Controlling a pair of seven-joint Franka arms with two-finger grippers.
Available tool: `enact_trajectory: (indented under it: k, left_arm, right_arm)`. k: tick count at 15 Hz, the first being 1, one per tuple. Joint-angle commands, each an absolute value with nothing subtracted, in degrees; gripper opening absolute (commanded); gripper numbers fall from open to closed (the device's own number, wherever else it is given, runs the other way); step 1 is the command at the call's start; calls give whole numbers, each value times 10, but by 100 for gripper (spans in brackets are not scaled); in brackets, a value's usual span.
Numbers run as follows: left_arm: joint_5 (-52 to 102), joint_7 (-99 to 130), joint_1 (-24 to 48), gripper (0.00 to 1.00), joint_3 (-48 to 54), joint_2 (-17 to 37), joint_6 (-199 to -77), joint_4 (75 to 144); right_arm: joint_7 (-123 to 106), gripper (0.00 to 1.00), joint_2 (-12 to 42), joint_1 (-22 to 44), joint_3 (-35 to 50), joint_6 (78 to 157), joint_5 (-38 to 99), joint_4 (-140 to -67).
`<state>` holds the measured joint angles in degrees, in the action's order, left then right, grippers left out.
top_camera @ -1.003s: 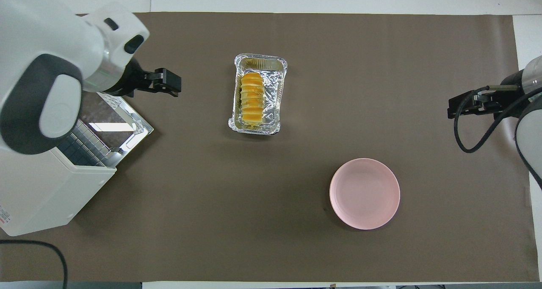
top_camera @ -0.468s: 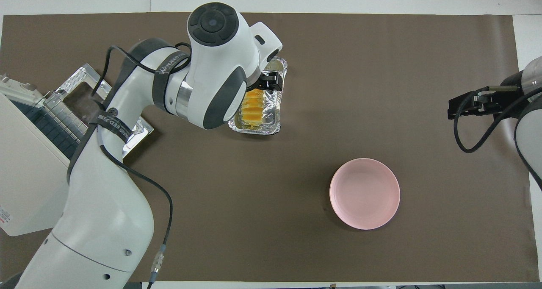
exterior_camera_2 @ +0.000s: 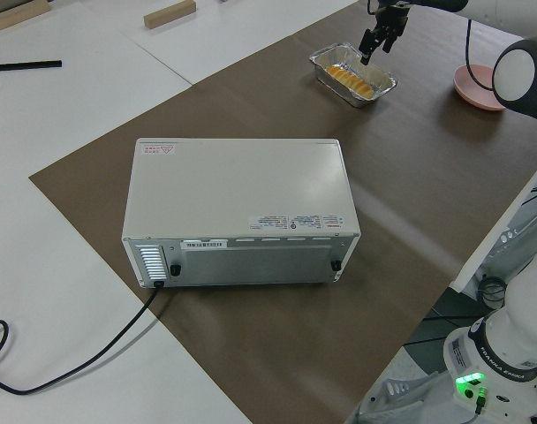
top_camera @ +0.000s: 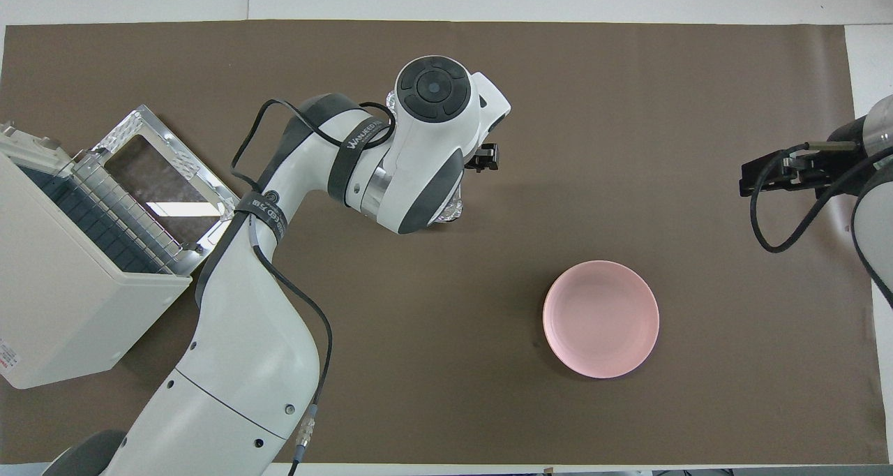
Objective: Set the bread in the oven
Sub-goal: 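Reach the left gripper to the foil tray holding the bread, then grasp the edge of the foil tray with the left gripper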
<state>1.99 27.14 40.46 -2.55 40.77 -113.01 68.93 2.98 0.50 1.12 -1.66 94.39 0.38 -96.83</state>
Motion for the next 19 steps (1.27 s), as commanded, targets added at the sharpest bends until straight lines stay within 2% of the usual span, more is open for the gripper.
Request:
enact_trajectory:
  k: [1, 4, 9, 14, 16, 17, 18, 19]
  left_arm:
    - [6, 291, 423, 95, -38, 437, -1153, 669]
    - [6, 299, 430, 84, -38, 441, -1159, 671]
    - [7, 304, 429, 56, -36, 441, -1164, 682]
    - [4, 305, 425, 51, -38, 440, -1187, 698]
    - [4, 305, 424, 40, -38, 439, -1186, 702]
    - [3, 305, 423, 28, -38, 439, -1185, 702]
    - [3, 304, 423, 7, -38, 439, -1180, 701]
    - [3, 304, 423, 0, -38, 439, -1175, 701]
  right_arm:
    - [22, 100, -5, 2, -9, 947, -4, -978]
    - [22, 100, -5, 2, -9, 947, -4, -978]
    - [22, 100, -5, 2, -9, 947, -4, -978]
    - [22, 100, -5, 2, -9, 947, -4, -978]
    - [22, 100, -5, 2, -9, 947, -4, -978]
    - [22, 100, -5, 2, -9, 947, -4, -978]
    - [22, 100, -5, 2, -9, 947, -4, -978]
    - [22, 100, -5, 2, -9, 947, -4, -978]
